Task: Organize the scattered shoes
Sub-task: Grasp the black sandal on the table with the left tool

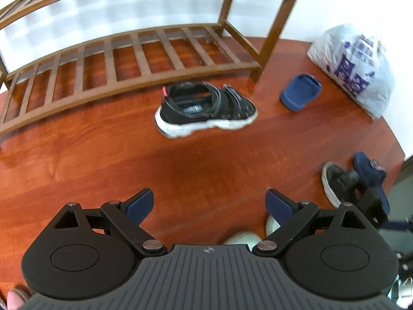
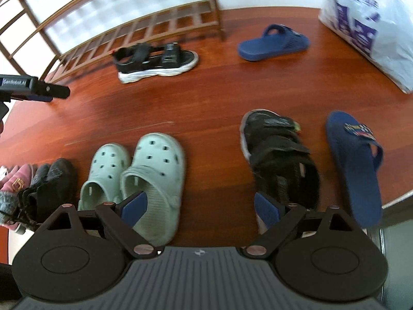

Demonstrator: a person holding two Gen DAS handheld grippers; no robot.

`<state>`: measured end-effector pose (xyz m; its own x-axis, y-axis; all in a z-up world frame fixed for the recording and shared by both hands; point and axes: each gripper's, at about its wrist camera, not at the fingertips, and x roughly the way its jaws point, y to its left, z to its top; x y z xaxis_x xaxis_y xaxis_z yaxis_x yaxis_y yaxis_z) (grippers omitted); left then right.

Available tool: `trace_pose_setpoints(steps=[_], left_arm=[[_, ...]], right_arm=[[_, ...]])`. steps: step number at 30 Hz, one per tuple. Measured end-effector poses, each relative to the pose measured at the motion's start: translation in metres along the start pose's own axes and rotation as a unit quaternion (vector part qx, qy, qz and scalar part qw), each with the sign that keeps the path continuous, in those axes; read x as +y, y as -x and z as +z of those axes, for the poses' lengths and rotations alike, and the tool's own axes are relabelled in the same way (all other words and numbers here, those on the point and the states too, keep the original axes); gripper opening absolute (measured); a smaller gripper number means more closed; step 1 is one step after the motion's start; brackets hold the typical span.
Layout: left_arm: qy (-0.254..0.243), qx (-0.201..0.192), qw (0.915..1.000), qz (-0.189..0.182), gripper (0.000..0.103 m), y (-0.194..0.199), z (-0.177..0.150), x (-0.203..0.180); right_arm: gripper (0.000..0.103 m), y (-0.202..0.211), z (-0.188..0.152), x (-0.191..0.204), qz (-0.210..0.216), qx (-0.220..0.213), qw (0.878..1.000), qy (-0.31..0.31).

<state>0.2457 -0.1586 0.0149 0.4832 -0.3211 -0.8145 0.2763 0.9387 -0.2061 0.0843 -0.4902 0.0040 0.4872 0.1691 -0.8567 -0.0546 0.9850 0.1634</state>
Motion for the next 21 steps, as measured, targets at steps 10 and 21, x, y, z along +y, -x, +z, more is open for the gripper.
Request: trace_pose_setpoints(steps=[10,21], left_arm=[[0.025,-0.015,0.9995,0.006,0.086,-0.041,0.043,0.020],[0.043,-0.021,0.9988,0.007,0.066,-0.088,0.077,0.032]], right_arm=[[0.094,0.005,-0.018,-0.026,-0.021,-0.005,0.998,-0.055],[0.094,0.008,-0.026,-0.035,-0.034,-0.012,0.996,-0.087]])
